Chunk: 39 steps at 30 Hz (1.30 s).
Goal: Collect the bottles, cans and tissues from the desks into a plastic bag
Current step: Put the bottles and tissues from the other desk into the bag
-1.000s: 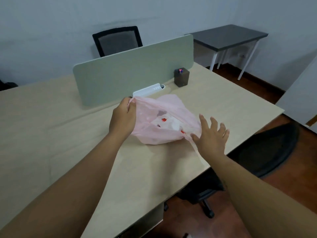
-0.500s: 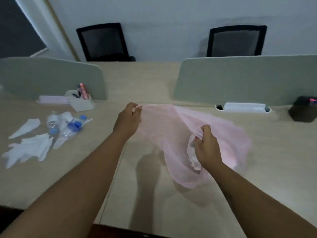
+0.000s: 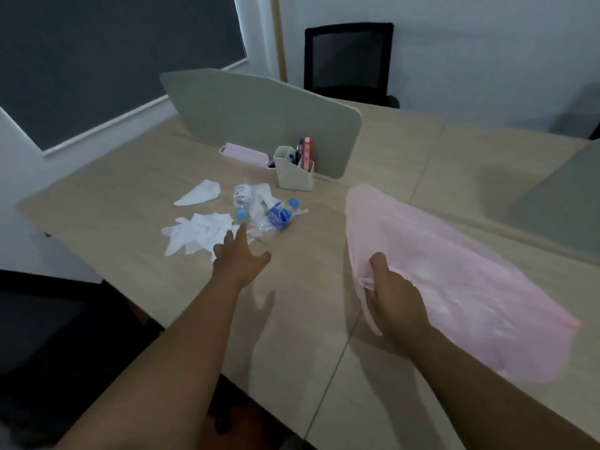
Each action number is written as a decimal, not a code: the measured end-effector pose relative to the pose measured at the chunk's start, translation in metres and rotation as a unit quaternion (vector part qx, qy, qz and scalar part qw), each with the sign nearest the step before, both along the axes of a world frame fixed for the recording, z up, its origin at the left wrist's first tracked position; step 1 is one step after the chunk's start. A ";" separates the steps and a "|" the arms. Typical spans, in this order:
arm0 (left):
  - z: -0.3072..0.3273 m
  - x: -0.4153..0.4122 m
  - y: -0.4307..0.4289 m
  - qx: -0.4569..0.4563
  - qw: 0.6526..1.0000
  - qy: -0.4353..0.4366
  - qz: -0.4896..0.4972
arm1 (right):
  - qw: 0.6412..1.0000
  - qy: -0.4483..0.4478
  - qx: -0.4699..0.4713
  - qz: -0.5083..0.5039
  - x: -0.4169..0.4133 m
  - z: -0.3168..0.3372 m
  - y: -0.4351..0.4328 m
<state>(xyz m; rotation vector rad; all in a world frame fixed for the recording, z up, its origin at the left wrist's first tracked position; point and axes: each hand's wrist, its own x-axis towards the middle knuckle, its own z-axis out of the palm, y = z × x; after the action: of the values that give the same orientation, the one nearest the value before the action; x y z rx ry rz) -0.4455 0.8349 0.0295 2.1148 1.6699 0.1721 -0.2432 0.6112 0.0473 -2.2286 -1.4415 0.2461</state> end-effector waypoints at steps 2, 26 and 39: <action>-0.013 0.000 0.030 0.000 1.000 0.007 -0.016 | 1.000 -0.021 0.001 -0.013 -0.010 -0.005 0.026; 0.021 0.112 0.044 -0.272 0.857 -0.362 -0.248 | 0.895 -0.080 0.054 -0.435 0.042 0.032 0.013; 0.017 0.219 -0.062 -0.333 0.838 -0.305 -0.308 | 0.907 -0.039 0.048 -0.416 0.054 0.037 -0.047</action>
<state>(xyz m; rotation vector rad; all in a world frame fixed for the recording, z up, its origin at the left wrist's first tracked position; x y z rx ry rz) -0.2263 0.7732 0.0465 1.6732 0.5115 0.0390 -0.1896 0.5644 0.0841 -2.5544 -0.4115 -0.1983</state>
